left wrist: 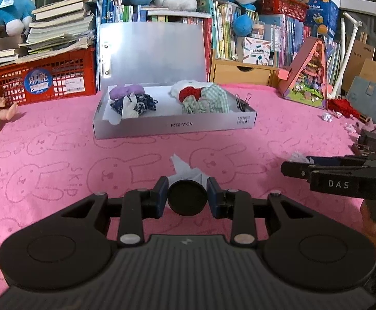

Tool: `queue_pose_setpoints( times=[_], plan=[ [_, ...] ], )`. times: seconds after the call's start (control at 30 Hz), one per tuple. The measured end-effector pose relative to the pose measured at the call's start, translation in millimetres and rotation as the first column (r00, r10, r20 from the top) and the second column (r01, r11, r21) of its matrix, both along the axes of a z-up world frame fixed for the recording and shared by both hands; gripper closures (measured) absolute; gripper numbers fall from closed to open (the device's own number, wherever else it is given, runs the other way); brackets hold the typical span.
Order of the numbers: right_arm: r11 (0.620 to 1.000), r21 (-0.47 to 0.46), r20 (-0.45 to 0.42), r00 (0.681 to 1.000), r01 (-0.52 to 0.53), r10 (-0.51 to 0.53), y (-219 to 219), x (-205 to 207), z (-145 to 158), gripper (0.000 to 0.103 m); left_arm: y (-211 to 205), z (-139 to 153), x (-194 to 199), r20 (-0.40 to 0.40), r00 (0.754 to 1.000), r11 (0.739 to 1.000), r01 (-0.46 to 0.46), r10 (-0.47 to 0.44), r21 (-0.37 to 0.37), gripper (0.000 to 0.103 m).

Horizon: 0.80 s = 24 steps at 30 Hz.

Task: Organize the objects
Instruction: 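Grasp the black lid with the left gripper while the right gripper grasps the white lace cloth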

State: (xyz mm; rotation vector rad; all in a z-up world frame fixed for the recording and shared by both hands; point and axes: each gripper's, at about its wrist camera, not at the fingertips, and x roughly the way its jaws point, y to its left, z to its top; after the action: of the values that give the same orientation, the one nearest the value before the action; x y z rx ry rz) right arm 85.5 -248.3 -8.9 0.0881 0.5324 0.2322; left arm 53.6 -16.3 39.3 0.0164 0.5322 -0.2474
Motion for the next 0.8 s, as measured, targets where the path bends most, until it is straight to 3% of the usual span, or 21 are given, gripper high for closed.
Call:
queue_pose_setpoints(
  times=[0.8],
  plan=[
    [0.999, 0.054, 0.008, 1.000, -0.005, 0.005, 9.5, 6.2, 12.1, 0.045, 6.0, 9.7, 19.7, 0.021, 0.999, 0.999, -0.031, 0.031, -0.008, 0.065]
  ],
)
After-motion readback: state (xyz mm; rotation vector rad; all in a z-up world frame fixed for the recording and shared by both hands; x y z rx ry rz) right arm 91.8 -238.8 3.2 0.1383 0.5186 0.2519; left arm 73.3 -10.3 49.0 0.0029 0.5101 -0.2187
